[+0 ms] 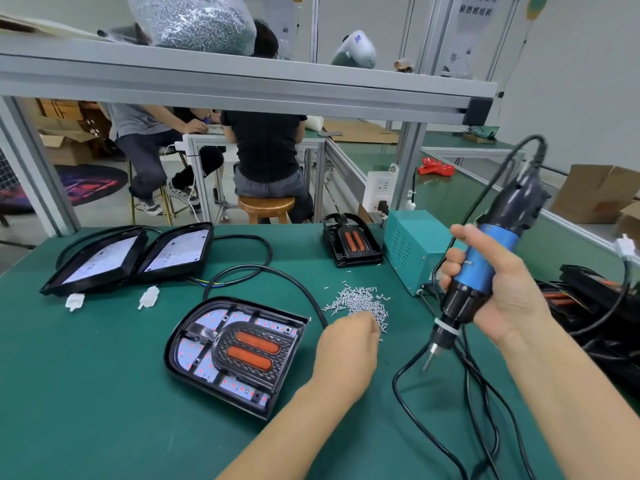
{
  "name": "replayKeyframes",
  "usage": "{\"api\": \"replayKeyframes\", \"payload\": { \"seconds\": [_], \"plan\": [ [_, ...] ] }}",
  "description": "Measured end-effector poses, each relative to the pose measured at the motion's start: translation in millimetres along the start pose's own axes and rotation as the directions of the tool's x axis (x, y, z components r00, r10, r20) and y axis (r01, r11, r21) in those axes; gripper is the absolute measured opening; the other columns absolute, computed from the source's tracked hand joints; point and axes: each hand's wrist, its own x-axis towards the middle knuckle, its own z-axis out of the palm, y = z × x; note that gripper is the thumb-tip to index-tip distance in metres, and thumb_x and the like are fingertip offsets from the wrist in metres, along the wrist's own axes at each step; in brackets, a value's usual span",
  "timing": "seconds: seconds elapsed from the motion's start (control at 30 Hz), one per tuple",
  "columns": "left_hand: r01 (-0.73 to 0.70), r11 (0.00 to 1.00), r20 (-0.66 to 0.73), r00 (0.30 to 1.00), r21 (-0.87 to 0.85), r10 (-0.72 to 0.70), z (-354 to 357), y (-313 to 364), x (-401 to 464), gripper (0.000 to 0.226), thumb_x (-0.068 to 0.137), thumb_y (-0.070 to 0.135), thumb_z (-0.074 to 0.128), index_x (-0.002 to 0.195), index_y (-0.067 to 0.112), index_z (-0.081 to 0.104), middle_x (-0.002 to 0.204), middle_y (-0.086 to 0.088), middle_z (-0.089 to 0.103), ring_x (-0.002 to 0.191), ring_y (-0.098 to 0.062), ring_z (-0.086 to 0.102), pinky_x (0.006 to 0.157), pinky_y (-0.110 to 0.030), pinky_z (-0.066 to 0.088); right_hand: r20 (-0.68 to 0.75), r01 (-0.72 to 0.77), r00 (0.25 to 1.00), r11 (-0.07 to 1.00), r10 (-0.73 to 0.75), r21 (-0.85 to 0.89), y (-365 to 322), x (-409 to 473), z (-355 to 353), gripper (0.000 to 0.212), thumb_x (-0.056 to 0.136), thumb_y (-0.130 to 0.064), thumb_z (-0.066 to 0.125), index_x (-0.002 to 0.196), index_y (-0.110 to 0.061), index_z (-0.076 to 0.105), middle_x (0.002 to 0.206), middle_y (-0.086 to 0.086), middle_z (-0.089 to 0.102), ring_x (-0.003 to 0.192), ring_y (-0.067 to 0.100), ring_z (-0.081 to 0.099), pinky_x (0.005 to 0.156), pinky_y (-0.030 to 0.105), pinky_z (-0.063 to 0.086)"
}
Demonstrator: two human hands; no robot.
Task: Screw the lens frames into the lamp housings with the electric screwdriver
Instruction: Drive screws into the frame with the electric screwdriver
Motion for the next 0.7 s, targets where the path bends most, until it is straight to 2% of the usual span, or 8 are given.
{"api": "replayKeyframes", "payload": {
  "seconds": [0.07,0.13,0.2,0.27,0.37,0.43,0.53,0.7],
  "plan": [
    [0.031,0.968,-0.062,0.997,-0.248,-0.048,-23,1,-2,0.017,0.088,0.013,0.055,0.077,0.023,0.064,0.076,0.008,0.067,0.074,-0.009,0.060,0.071,-0.024,0.048,-0.003,0.074,0.997,0.995,-0.074,0.064,-1,-1,5,0.025,0.073,-0.022,0.068,0.096,-0.019,0.059,0.061,-0.004,0.051,0.049,0.008,0.048,0.050,0.019,0.047],
    [0.059,0.888,-0.054,0.994,-0.455,-0.094,-48,-5,-5,0.022,0.082,0.008,0.065,0.068,0.024,0.066,0.067,0.010,0.067,0.064,0.000,0.058,0.065,-0.013,0.047,-0.002,0.125,0.992,0.981,-0.126,0.149,1,-1,12,0.019,0.079,-0.016,0.063,0.098,-0.019,0.061,0.062,-0.005,0.049,0.050,0.007,0.048,0.051,0.018,0.046],
    [0.101,0.760,-0.020,0.989,-0.642,-0.148,-73,-15,-6,0.020,0.078,0.001,0.070,0.069,0.019,0.069,0.065,0.007,0.068,0.061,-0.004,0.058,0.063,-0.013,0.047,-0.012,0.169,0.985,0.954,-0.171,0.246,4,-1,23,0.017,0.086,-0.013,0.057,0.101,-0.020,0.061,0.061,-0.006,0.050,0.051,0.007,0.047,0.053,0.018,0.045],
    [0.143,0.622,0.016,0.979,-0.770,-0.205,-94,-27,-9,0.018,0.076,-0.004,0.072,0.072,0.014,0.070,0.065,0.000,0.068,0.059,-0.009,0.058,0.060,-0.017,0.049,-0.028,0.204,0.978,0.918,-0.207,0.339,9,-1,37,0.024,0.082,-0.012,0.061,0.104,-0.021,0.061,0.062,-0.006,0.053,0.052,0.006,0.049,0.057,0.019,0.048],
    [0.197,0.462,0.066,0.956,-0.865,-0.285,-113,-42,-18,0.019,0.073,-0.008,0.071,0.074,0.010,0.070,0.069,-0.007,0.069,0.058,-0.012,0.058,0.057,-0.017,0.050,-0.052,0.233,0.971,0.876,-0.234,0.423,19,-3,60,0.036,0.070,-0.014,0.067,0.105,-0.021,0.061,0.065,-0.006,0.056,0.051,0.005,0.050,0.065,0.020,0.053],
    [0.234,0.385,0.105,0.939,-0.893,-0.327,-118,-48,-24,0.019,0.072,-0.009,0.069,0.070,0.010,0.071,0.073,-0.010,0.071,0.060,-0.013,0.060,0.059,-0.019,0.050,-0.031,0.226,0.971,0.857,-0.239,0.463,28,-4,74,0.030,0.072,-0.015,0.065,0.102,-0.020,0.061,0.062,-0.007,0.053,0.049,0.004,0.049,0.061,0.018,0.050],
    [0.255,0.259,0.150,0.918,-0.932,-0.366,-119,-54,-32,0.013,0.062,-0.003,0.071,0.069,0.008,0.070,0.072,-0.011,0.071,0.056,-0.011,0.061,0.054,-0.018,0.051,0.000,0.208,0.970,0.832,-0.242,0.514,41,-6,93,0.025,0.074,-0.014,0.062,0.098,-0.019,0.060,0.060,-0.007,0.051,0.049,0.005,0.048,0.056,0.017,0.045],
    [0.261,0.137,0.189,0.899,-0.956,-0.395,-117,-60,-41,0.015,0.056,0.000,0.070,0.071,0.004,0.068,0.070,-0.012,0.070,0.051,-0.013,0.060,0.050,-0.021,0.053,0.027,0.211,0.964,0.823,-0.265,0.527,52,-9,116,0.024,0.073,-0.012,0.060,0.095,-0.019,0.059,0.060,-0.006,0.050,0.049,0.005,0.047,0.055,0.018,0.045]
  ]
}}
